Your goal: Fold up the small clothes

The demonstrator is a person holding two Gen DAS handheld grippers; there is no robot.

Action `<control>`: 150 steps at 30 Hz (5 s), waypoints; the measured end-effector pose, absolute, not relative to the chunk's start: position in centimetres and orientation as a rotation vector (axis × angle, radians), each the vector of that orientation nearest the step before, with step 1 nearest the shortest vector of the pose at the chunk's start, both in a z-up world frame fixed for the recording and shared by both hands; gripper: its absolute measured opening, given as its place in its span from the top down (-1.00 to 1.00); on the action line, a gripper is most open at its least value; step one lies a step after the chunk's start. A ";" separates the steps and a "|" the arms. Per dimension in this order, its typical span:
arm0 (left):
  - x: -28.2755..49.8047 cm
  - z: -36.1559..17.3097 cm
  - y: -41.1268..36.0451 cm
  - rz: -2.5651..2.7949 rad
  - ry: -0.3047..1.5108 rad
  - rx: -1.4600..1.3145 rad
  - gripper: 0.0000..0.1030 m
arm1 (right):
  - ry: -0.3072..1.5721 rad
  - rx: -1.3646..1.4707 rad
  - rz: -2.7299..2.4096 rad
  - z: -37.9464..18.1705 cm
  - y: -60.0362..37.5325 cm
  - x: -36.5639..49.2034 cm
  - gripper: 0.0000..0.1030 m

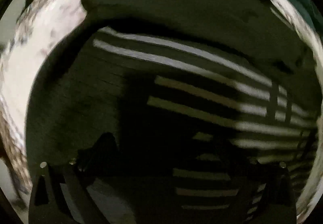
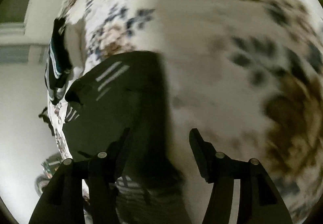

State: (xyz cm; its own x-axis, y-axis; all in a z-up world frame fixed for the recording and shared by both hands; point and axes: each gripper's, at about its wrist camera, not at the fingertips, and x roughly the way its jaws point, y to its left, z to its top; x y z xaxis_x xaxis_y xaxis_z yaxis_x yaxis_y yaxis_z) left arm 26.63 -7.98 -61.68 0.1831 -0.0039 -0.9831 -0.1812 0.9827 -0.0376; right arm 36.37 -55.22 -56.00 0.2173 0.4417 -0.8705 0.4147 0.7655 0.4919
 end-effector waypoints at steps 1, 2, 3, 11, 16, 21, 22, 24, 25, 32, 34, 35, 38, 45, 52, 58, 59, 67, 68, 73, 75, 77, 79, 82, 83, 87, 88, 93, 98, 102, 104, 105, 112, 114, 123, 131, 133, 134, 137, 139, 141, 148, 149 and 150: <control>26.9 -61.9 -7.9 0.138 1.382 -0.170 -1.00 | 1.395 0.733 0.018 -56.1 -54.5 37.2 -0.18; 27.0 -62.2 -8.0 0.156 1.378 -0.166 -1.00 | 1.391 0.681 0.003 -56.1 -53.7 38.5 -0.18; 27.1 -62.2 -8.2 0.173 1.370 -0.158 -1.00 | 1.353 0.617 0.001 -55.5 -52.8 39.7 -0.18; 25.9 -62.2 -8.3 0.205 1.293 -0.152 -1.00 | 1.432 0.169 0.121 -57.2 -46.7 45.4 -0.18; 25.8 -62.2 -7.3 0.180 1.314 -0.161 -1.00 | 1.487 -0.173 0.184 -57.6 -45.1 40.5 -0.16; 26.7 -62.0 -6.7 0.182 1.311 -0.158 -1.00 | 1.596 -0.066 0.166 -57.2 -48.4 36.8 -0.16; 26.7 -62.1 -6.9 0.183 1.311 -0.157 -1.00 | 1.583 -0.036 0.148 -56.4 -49.1 36.7 -0.17; 26.8 -62.0 -7.0 0.179 1.322 -0.157 -1.00 | 1.528 0.043 0.119 -54.7 -50.2 37.0 -0.17; 26.8 -61.9 -7.0 0.170 1.340 -0.154 -1.00 | 1.507 0.077 0.116 -54.1 -50.6 37.3 -0.17; 27.2 -56.2 -1.5 0.227 1.167 -0.373 -1.00 | 1.414 0.246 0.231 -50.5 -46.7 42.2 -0.17; 27.8 -55.6 1.0 0.231 1.123 -0.487 -1.00 | 1.422 0.250 0.307 -50.4 -42.9 44.5 -0.17; 28.4 -55.7 2.8 0.227 1.096 -0.576 -1.00 | 1.428 0.255 0.353 -50.2 -40.6 45.3 -0.17; 30.6 -57.3 6.7 0.236 1.051 -0.743 -0.81 | 1.438 0.243 0.482 -50.6 -34.6 48.9 -0.17; 33.1 -60.1 8.4 0.193 1.036 -0.869 0.54 | 1.544 0.131 0.688 -55.7 -17.7 57.0 -0.17; 32.9 -60.1 9.1 0.137 1.031 -0.907 0.67 | 1.570 0.102 0.777 -58.8 -9.6 59.9 0.96; 33.6 -60.4 9.8 0.098 1.036 -0.918 0.68 | 1.476 0.092 0.622 -57.6 -10.5 62.1 0.97; 33.8 -60.4 9.9 0.091 1.048 -0.916 0.68 | 1.485 0.070 0.603 -58.0 -10.5 62.1 0.97; 34.2 -57.3 9.8 0.157 1.148 -0.638 -0.46 | 1.589 0.303 0.567 -55.2 -16.6 60.2 -0.15; 34.0 -56.7 9.8 0.175 1.144 -0.590 -0.56 | 1.590 0.351 0.533 -54.1 -19.5 59.3 -0.15; 32.4 -54.9 8.8 0.210 1.131 -0.441 -0.84 | 1.566 0.374 0.233 -50.3 -35.5 54.5 -0.15; 31.4 -54.9 8.1 0.225 1.126 -0.425 -0.87 | 1.549 0.404 0.112 -49.7 -42.0 53.0 -0.17; 30.2 -55.3 7.0 0.256 1.129 -0.423 -0.87 | 1.536 0.434 0.018 -50.2 -47.8 52.2 -0.21; 29.1 -55.5 5.2 0.284 1.143 -0.413 -0.87 | 1.536 0.462 -0.002 -51.9 -51.8 52.4 -0.21; 26.7 -55.4 1.3 0.350 1.168 -0.322 -0.87 | 1.552 0.526 0.073 -55.3 -54.3 53.9 -0.21; 25.9 -55.4 0.0 0.368 1.176 -0.288 -0.87 | 1.572 0.542 0.113 -56.6 -54.1 54.3 -0.21; 22.3 -56.2 -5.4 0.447 1.239 -0.188 -0.87 | 1.715 0.555 0.239 -62.1 -53.0 54.8 -0.21; 21.5 -56.4 -6.6 0.459 1.257 -0.185 -0.87 | 1.713 0.530 0.255 -62.3 -52.7 54.4 -0.04; 18.6 -57.0 -11.9 0.452 1.318 -0.192 -0.87 | 1.640 0.421 0.288 -60.0 -52.2 53.6 0.85; 16.6 -57.3 -16.6 0.337 1.360 -0.159 -0.87 | 1.555 0.301 0.271 -57.1 -53.6 56.0 0.93; 14.2 -58.2 -20.4 0.209 1.418 -0.117 -0.87 | 1.643 0.261 0.337 -59.4 -51.4 56.5 0.88; 12.7 -58.4 -22.5 0.151 1.442 -0.077 -0.87 | 1.672 0.280 0.348 -59.3 -51.3 56.4 0.72; 12.1 -58.5 -23.5 0.125 1.447 -0.063 -0.87 | 1.676 0.316 0.372 -59.0 -51.6 56.1 0.46; 11.0 -61.3 -29.8 -0.056 1.461 -0.002 -0.30 | 1.728 0.503 0.384 -58.6 -57.1 52.9 -0.12; 11.8 -61.7 -30.9 -0.028 1.425 0.093 0.05 | 1.725 0.587 0.356 -59.6 -58.8 52.4 -0.12; 11.8 -59.0 -28.4 -0.083 1.333 0.127 0.87 | 1.606 0.981 0.388 -65.3 -57.8 54.0 -0.08; 11.0 -56.4 -31.4 -0.182 1.310 0.185 0.92 | 1.500 0.589 0.337 -59.0 -54.5 53.7 0.88; 10.1 -56.9 -32.4 -0.184 1.316 0.172 0.92 | 1.506 0.629 0.290 -59.2 -56.3 54.1 0.88; 10.4 -57.5 -32.3 -0.178 1.328 0.158 0.92 | 1.522 0.615 0.280 -59.7 -56.5 54.2 0.88; 9.8 -58.4 -31.4 -0.142 1.363 0.049 0.89 | 1.610 0.585 0.308 -61.6 -54.9 54.2 0.87; 9.8 -58.7 -30.0 -0.102 1.380 -0.020 0.78 | 1.624 0.565 0.304 -61.8 -54.5 54.5 0.73; 9.3 -58.5 -28.8 -0.063 1.393 -0.090 0.50 | 1.661 0.595 0.334 -62.1 -54.1 54.6 0.46; 3.8 -57.7 -28.0 -0.014 1.452 -0.153 -0.16 | 1.710 0.621 0.366 -60.3 -59.0 52.0 -0.07; 3.1 -58.0 -28.2 -0.017 1.464 -0.141 -0.16 | 1.719 0.628 0.364 -60.1 -59.7 51.5 -0.07; 2.8 -58.4 -28.1 -0.019 1.477 -0.125 -0.16 | 1.726 0.628 0.364 -60.0 -59.9 51.1 -0.07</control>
State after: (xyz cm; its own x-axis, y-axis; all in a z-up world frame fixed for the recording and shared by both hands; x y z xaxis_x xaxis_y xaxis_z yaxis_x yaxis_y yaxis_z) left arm 2.83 -28.12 -58.38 0.0950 -0.0890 -0.9915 -0.0638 0.9934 -0.0953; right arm 51.07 -59.95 -60.04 -0.1510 0.5867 -0.7956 0.2153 0.8050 0.5528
